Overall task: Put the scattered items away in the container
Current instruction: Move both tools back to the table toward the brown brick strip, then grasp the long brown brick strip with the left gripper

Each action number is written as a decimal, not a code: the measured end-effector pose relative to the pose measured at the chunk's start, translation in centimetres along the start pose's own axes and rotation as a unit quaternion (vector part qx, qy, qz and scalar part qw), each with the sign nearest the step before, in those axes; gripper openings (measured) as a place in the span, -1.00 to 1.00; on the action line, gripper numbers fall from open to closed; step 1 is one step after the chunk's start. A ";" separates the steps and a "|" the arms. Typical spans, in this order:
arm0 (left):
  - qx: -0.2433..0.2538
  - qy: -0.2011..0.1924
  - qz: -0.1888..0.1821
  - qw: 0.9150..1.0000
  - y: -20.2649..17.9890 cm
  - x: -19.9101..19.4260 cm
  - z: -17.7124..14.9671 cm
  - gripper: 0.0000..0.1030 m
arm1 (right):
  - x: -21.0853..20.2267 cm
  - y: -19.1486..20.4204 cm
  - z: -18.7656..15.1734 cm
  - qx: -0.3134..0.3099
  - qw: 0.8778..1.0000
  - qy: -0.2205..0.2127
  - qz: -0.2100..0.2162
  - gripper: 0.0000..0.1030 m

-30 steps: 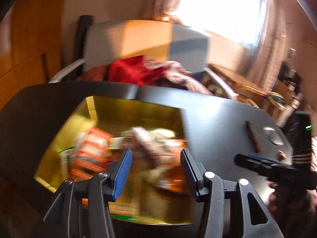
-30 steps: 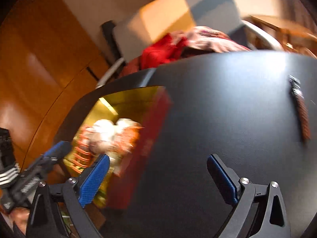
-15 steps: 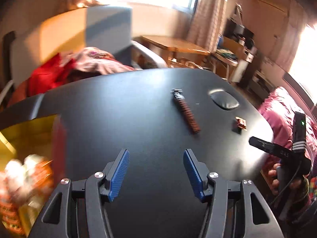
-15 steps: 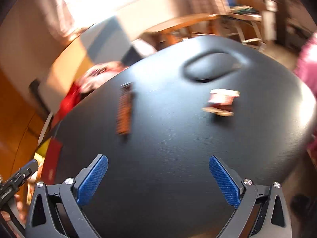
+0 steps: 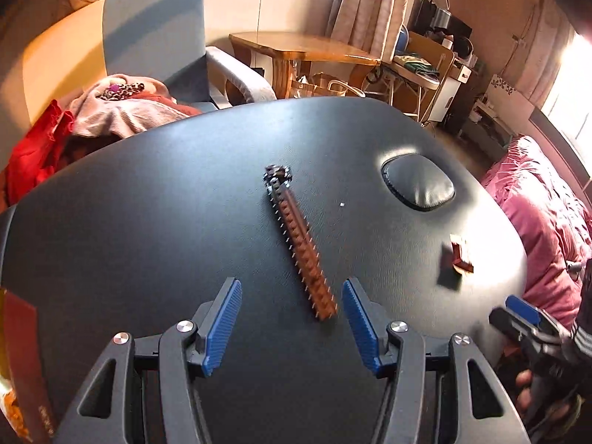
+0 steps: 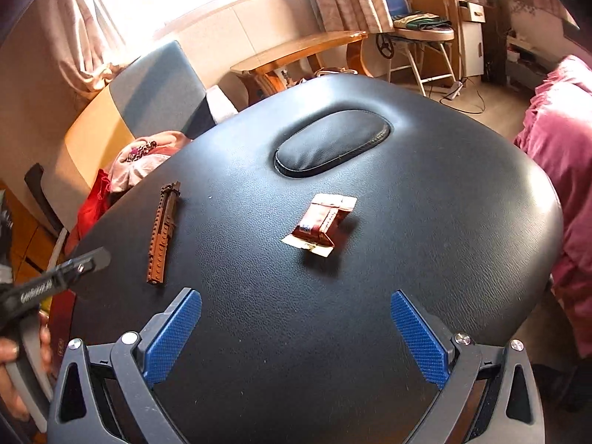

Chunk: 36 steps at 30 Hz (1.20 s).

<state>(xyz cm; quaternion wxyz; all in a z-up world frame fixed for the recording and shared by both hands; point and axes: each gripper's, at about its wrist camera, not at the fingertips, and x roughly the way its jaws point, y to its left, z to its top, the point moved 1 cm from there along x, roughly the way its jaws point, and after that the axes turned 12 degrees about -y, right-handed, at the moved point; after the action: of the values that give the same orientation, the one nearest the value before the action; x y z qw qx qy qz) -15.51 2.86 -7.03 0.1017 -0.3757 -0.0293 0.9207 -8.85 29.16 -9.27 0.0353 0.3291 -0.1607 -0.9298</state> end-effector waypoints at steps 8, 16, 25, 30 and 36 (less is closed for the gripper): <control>0.014 0.013 0.010 1.000 -1.1 4.2 2.0 0.12 | 0.4 0.0 0.2 -0.004 1.000 -0.005 -0.003 1.00; 0.028 0.028 0.039 0.998 -1.5 7.8 2.6 0.12 | 0.6 0.1 -0.2 -0.010 1.000 -0.004 -0.009 1.00; 0.045 0.040 0.078 0.995 -1.6 10.1 1.9 0.03 | 2.2 -1.8 2.2 0.024 0.999 -0.030 0.008 1.00; 0.039 0.040 0.073 0.996 -0.7 9.8 0.9 -0.09 | 5.9 -2.6 4.6 0.036 0.999 -0.027 -0.002 1.00; 0.036 0.039 0.064 0.997 0.3 7.9 -0.8 -0.15 | 9.1 -0.3 4.5 0.024 0.998 0.032 0.057 1.00</control>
<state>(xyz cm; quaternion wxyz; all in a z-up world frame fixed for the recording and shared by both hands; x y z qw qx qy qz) -20.55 4.24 -13.03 0.0568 -0.4081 0.0324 0.9106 -18.79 29.14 -11.54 0.0855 0.3501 -0.2007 -0.9109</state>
